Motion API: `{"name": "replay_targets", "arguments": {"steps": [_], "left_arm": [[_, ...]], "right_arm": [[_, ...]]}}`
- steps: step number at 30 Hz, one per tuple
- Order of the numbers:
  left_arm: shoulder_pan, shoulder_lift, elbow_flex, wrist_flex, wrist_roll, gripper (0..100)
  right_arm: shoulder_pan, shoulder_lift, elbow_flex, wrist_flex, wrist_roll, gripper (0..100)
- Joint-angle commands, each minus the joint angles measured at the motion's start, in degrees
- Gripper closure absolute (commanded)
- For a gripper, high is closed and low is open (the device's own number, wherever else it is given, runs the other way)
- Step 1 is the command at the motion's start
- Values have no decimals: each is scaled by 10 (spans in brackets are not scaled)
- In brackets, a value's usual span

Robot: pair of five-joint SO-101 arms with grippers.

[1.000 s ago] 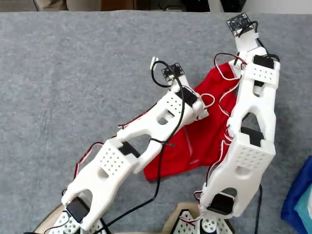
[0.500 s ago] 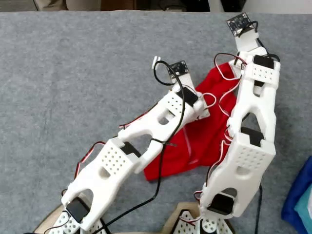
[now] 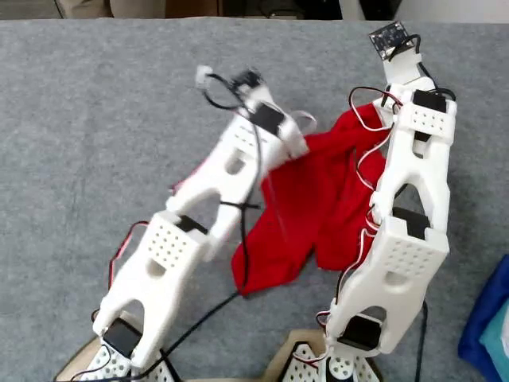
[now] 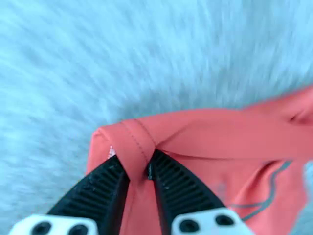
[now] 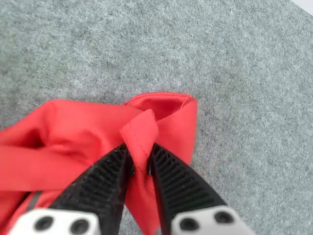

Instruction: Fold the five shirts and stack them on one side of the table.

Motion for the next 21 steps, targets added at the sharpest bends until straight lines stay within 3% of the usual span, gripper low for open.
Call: {"name": "replay_targets", "arguments": {"steps": [1, 5, 9, 14, 21], "left_arm": [[-48, -8, -131, 73, -3, 981], [-87, -8, -256, 162, -37, 981], [-135, -21, -303, 165, -69, 981], [-195, -115, -283, 165, -113, 981], [-277, -320, -193, 165, -231, 981]], "right_arm": [[-20, -8, -28, -6, -10, 990], [-64, -36, -28, 21, -10, 990], [-122, -106, -27, 67, -9, 990], [-159, -225, -27, 98, -9, 990], [-161, -420, -28, 160, -33, 990]]}}
